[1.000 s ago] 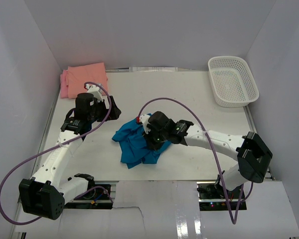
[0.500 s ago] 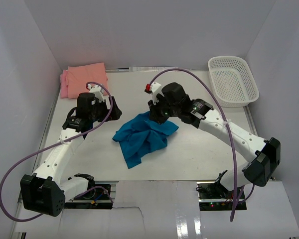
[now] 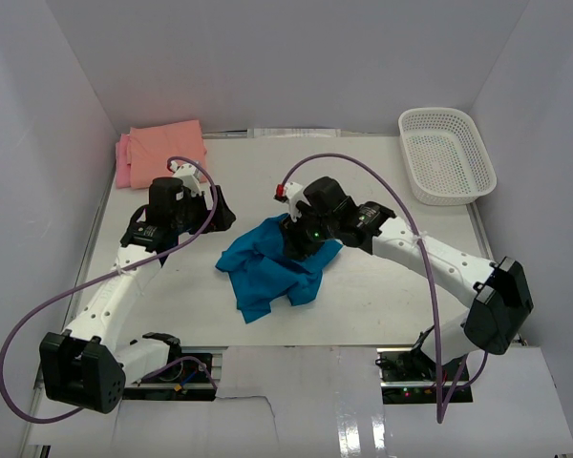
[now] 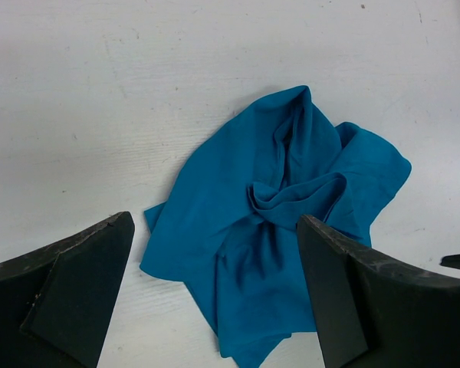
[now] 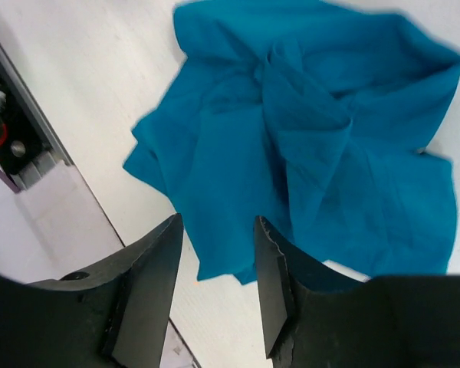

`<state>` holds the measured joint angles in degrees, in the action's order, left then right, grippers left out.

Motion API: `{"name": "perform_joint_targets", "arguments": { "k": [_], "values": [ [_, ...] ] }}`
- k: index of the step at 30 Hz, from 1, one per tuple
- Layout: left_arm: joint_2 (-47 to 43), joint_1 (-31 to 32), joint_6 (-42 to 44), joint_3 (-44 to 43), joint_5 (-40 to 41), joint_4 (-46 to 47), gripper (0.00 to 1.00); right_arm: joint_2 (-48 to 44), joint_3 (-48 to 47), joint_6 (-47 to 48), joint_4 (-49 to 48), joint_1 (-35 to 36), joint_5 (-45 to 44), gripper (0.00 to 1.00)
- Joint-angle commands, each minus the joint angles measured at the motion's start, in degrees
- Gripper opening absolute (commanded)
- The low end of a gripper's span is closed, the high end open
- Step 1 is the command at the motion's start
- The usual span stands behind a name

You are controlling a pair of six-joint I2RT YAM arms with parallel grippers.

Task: Fold and stack the t-shirts
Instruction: Flatten out the tshirt

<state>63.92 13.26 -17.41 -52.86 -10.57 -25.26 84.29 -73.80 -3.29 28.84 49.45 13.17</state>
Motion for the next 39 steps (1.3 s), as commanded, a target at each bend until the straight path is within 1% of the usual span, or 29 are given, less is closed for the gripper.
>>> {"name": "perform_joint_targets", "arguments": {
  "k": [1,4,6,11,12,14,20,27,39],
  "values": [
    [-0.11,0.1,0.62,-0.4,-0.95,0.38,0.98,0.35,4.8,-1.54,-2.47,0.47,-2.61,0.49],
    [-0.03,0.02,0.53,-0.49,-0.95,0.3,0.98,1.57,7.18,-3.12,-3.35,1.52,-7.97,0.49],
    [-0.03,0.02,0.53,-0.58,-0.95,0.3,0.98,2.97,7.44,-5.13,-3.44,2.31,-12.52,0.49],
    [-0.11,0.1,0.71,-0.49,-0.86,0.3,0.98,4.92,7.53,-10.15,-5.28,4.69,-19.14,0.5],
    [-0.2,0.1,0.71,-0.4,-0.6,0.38,0.98,5.18,7.53,-10.85,-5.63,5.39,-21.76,0.5],
    [-0.37,0.1,0.8,-0.31,-0.6,0.38,0.98,6.23,6.83,-13.23,-6.08,6.7,-26.06,0.5],
    [-0.37,0.02,0.8,-0.31,-0.68,0.38,0.98,10.54,2.35,-15.25,-4.5,9.96,-37.59,0.51],
    [-0.55,0.02,0.89,-0.23,-0.51,0.29,0.98,16.86,-2.65,-15.26,-4.41,11.28,-38.65,0.51],
    [-0.73,0.1,0.97,-0.31,-0.24,0.12,0.98,21.52,-7.58,-14.99,-2.91,11.72,-43.14,0.51]
  ]
}}
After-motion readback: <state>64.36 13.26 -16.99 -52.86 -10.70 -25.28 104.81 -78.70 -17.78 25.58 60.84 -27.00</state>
